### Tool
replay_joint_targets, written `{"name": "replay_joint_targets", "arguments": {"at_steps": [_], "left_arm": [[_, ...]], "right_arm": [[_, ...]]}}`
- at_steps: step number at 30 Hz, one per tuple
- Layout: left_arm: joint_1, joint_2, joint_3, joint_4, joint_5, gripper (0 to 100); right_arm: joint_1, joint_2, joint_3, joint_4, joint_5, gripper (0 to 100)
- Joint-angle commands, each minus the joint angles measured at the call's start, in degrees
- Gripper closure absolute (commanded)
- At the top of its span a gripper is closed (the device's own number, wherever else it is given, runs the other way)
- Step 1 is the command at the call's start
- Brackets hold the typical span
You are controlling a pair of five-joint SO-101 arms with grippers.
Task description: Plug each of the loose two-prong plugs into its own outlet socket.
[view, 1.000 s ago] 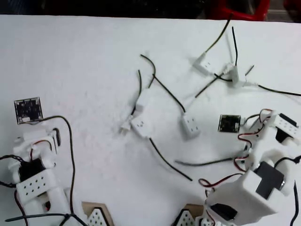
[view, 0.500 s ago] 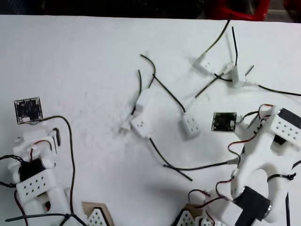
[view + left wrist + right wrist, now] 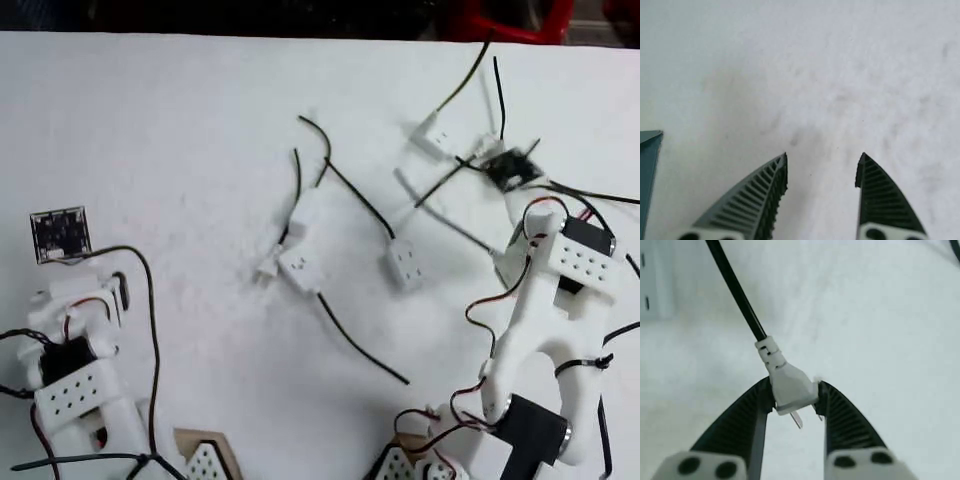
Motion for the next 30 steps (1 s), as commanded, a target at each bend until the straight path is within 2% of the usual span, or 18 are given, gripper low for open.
{"name": "replay_joint_targets", "arguments": {"at_steps": [1, 5, 11, 14, 22, 26, 30], "left_arm": [[-0.2, -1.6, -0.4, -1.2, 0.2, 77], [-0.3, -1.6, -0.4, -1.2, 0.2, 77], [-0.3, -1.6, -0.4, -1.2, 0.2, 77], [-0.3, -1.6, -0.4, -1.2, 0.2, 77], [-0.4, -1.6, -0.4, -1.2, 0.2, 77], [-0.4, -1.6, -0.4, -1.2, 0.2, 77], [-0.4, -1.6, -0.4, -1.2, 0.2, 77]], "right_arm": [[-0.4, -2.1, -0.3, -2.1, -9.4, 98.1], [-0.2, -2.1, 4.6, -6.8, -13.5, 98.1], [-0.4, -2.1, 15.2, -17.5, -13.5, 98.1], [-0.6, -2.1, 18.1, -19.5, -13.3, 97.4], [-0.9, -2.7, 17.9, -15.5, -8.4, 78.5], [-0.8, -3.1, 14.5, -11.0, -4.9, 76.9], [-1.4, -2.8, 5.7, -0.5, -1.4, 76.9]]}}
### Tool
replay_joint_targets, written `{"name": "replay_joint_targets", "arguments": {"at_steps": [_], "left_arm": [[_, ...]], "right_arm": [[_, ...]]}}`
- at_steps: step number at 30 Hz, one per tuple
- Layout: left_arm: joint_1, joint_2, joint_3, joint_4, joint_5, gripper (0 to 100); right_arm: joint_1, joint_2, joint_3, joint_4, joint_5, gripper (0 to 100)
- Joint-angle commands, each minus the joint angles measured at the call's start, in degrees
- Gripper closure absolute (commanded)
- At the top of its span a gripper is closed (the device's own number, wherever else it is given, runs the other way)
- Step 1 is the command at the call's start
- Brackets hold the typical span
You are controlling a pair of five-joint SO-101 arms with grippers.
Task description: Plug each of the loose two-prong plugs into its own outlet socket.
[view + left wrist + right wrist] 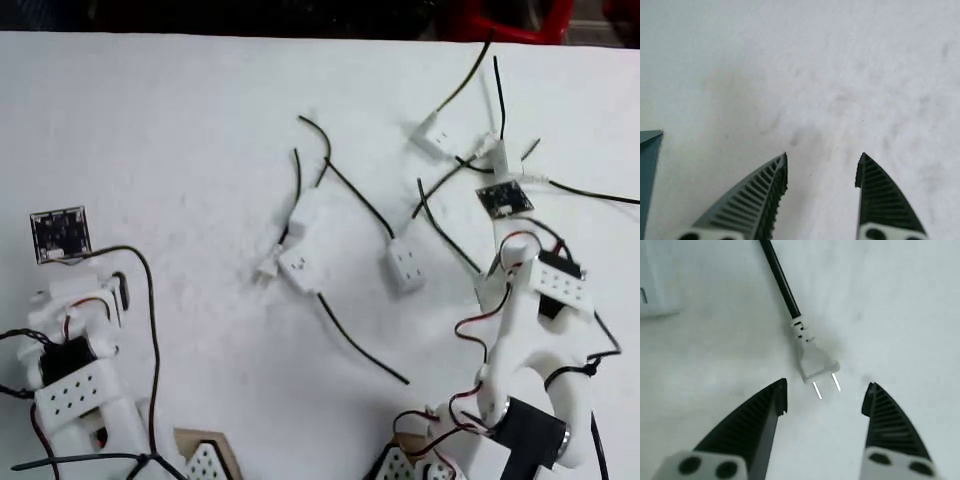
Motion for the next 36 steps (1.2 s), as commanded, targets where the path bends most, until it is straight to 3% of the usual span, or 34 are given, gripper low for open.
{"name": "replay_joint_targets", "arguments": {"at_steps": [1, 11, 15, 23, 36], "left_arm": [[-0.4, -1.6, -0.4, -1.2, 0.2, 77], [-0.3, -1.6, -0.3, -1.2, 0.2, 77], [-0.3, -1.6, -0.3, -1.2, 0.2, 77], [-0.3, -1.6, -0.3, -1.2, 0.2, 77], [-0.2, -1.6, -0.3, -1.2, 0.2, 77]], "right_arm": [[-1.3, -2.0, -9.3, 8.7, 3.3, 76.9], [-5.1, 5.0, -17.3, 14.1, 9.8, 77.1], [-4.7, 13.2, -21.4, 14.4, 10.0, 82.7], [-4.7, 16.0, -23.7, 20.6, 20.8, 83.8], [-7.0, 15.0, -17.2, 15.1, 23.4, 79.4]]}}
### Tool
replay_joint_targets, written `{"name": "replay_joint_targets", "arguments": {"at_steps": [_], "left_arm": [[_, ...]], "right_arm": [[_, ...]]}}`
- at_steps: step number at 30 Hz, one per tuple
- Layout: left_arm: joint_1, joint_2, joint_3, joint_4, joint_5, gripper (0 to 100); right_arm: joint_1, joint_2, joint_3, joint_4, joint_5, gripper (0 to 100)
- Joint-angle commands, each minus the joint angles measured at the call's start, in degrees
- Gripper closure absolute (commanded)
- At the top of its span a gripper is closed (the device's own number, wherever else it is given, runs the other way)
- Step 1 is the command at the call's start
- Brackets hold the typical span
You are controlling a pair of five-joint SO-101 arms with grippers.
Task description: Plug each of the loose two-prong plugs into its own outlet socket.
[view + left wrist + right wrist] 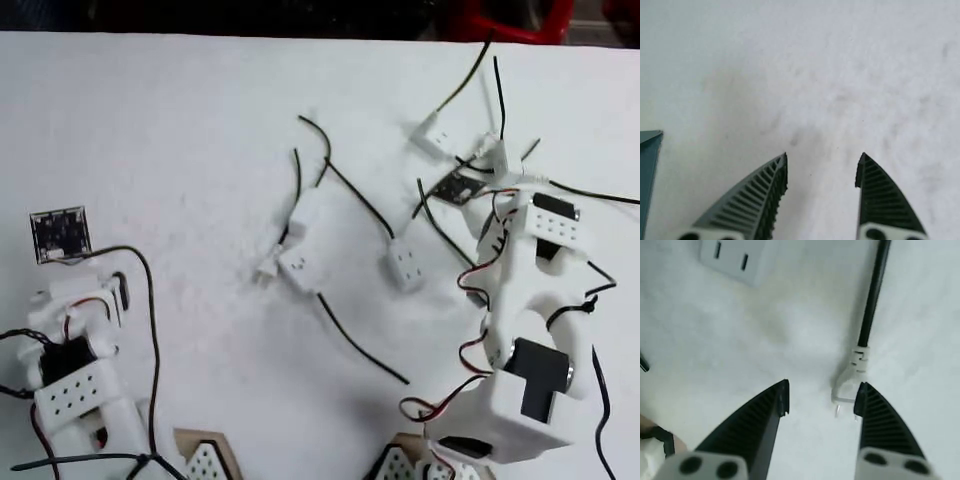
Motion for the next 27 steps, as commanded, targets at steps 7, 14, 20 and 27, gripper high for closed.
{"name": "replay_joint_targets", "arguments": {"at_steps": [7, 14, 20, 27], "left_arm": [[-0.2, -1.6, -0.3, -1.2, 0.2, 77], [-0.2, -1.6, -0.3, -1.2, 0.2, 77], [-0.2, -1.6, -0.3, -1.2, 0.2, 77], [-0.2, -1.6, -0.3, -1.2, 0.2, 77]], "right_arm": [[-0.5, -2.4, 2.7, -5.2, 2.9, 79.4], [0.9, -2.3, 2.7, -7.1, 2.9, 79.4], [2.9, -2.3, 2.8, -7.1, 3.0, 83.4], [3.4, 2.9, 3.1, -7.7, 3.5, 83.7]]}}
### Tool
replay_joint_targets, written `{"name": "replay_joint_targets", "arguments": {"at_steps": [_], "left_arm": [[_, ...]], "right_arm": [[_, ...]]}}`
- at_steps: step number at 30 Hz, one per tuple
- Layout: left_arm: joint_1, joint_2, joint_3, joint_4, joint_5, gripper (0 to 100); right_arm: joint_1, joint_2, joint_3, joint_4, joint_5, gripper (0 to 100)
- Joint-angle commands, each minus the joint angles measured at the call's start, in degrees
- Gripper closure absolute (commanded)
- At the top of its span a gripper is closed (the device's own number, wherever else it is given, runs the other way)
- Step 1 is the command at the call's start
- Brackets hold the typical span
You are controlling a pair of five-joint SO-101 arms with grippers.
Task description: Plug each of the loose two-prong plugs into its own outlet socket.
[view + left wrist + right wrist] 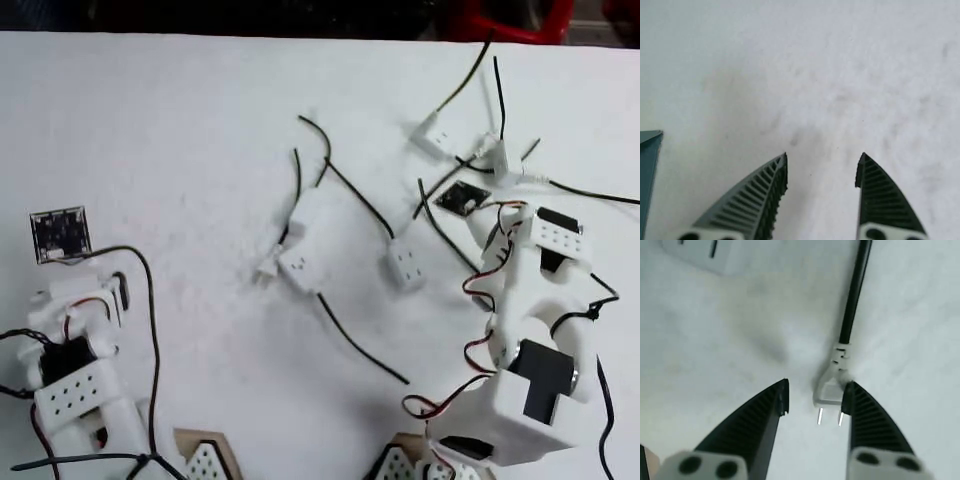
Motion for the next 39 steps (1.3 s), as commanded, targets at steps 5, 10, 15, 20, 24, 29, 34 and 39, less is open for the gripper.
{"name": "replay_joint_targets", "arguments": {"at_steps": [5, 10, 15, 20, 24, 29, 34, 39], "left_arm": [[-0.2, -1.6, -0.2, -1.2, 0.1, 77], [-0.2, -1.6, -0.2, -1.2, 0.1, 77], [-0.2, -1.6, -0.2, -1.2, 0.1, 77], [-0.2, -1.6, -0.2, -1.2, 0.1, 77], [-0.2, -1.6, -0.1, -2.2, 0.1, 77], [-0.2, -1.6, -0.1, -2.3, 0.1, 77], [-0.2, -1.6, -0.1, -2.3, 0.1, 77], [-0.2, -1.6, -0.1, -2.3, 0.1, 77]], "right_arm": [[2.5, 5.5, -0.1, -3.0, 3.0, 84.0], [3.7, 5.6, -0.1, -3.0, 3.1, 84.8], [3.7, 5.6, -0.1, -4.2, 3.1, 89.6], [3.8, 1.6, 0.1, -3.3, 2.7, 85.8], [3.5, -5.7, 0.3, 2.0, 2.7, 85.4], [3.4, -10.0, 2.9, 4.3, 3.0, 85.4], [2.5, -10.0, 9.1, -1.8, 3.1, 85.7], [3.2, -9.9, 15.7, -12.4, 3.1, 85.7]]}}
